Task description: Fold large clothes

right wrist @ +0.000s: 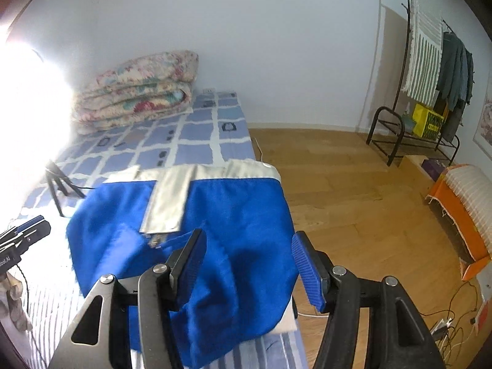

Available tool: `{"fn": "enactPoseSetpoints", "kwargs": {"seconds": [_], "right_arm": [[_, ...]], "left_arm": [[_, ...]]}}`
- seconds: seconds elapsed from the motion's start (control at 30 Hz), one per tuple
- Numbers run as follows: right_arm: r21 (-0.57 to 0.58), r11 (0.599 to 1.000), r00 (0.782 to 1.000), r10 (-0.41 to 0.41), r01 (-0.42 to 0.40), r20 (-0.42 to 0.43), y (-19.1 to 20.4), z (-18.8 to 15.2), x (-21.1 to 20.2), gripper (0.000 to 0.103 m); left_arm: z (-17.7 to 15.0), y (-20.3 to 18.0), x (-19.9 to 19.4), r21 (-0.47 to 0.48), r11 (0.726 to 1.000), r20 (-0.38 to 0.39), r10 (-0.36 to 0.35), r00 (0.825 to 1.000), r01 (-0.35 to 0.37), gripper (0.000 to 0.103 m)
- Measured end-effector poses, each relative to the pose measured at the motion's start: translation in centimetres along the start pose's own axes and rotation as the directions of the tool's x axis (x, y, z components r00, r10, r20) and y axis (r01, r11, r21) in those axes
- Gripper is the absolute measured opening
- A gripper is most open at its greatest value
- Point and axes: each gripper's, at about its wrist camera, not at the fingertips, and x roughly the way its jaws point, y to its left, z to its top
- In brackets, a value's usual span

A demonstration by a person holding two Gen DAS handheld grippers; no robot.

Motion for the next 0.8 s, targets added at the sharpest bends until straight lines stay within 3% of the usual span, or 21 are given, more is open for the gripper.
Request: {"fn": "enactPoseSetpoints", "kwargs": {"seconds": [0.17, 0.47, 0.67, 0.8], "right_arm": [[-0.004, 1.0, 0.999, 0.026, -0.026, 0.048, 1.6, -0.8, -5.5, 0.06], [-0.027, 0.994, 0.987, 0.107, -0.104, 0.12, 6.2, -3.1, -19.1, 0.061], [-0.037, 0.992, 0.983, 0.126, -0.122, 0.133, 8.8, -6.9, -26.9, 0.063], [-0.056, 0.992, 0.982, 0.116, -0.109, 0.146, 10.4, -10.5, -30.7, 0.065]], "left_arm": [[-0.9, -1.0, -7.0, 0.032, 0.999, 0.046, -0.008, 0.999, 0.006, 0.049], [-2.8, -3.2, -22.2, 0.089, 0.996, 0.136, 0.01, 0.991, -0.023, 0.049], [-6.1, -4.4, -31.6, 0.084, 0.996, 0.172, 0.013, 0.985, -0.028, 0.049], [-9.0, -5.0, -35.8, 0.088, 0.995, 0.173, 0.029, 0.984, -0.044, 0.049]]}}
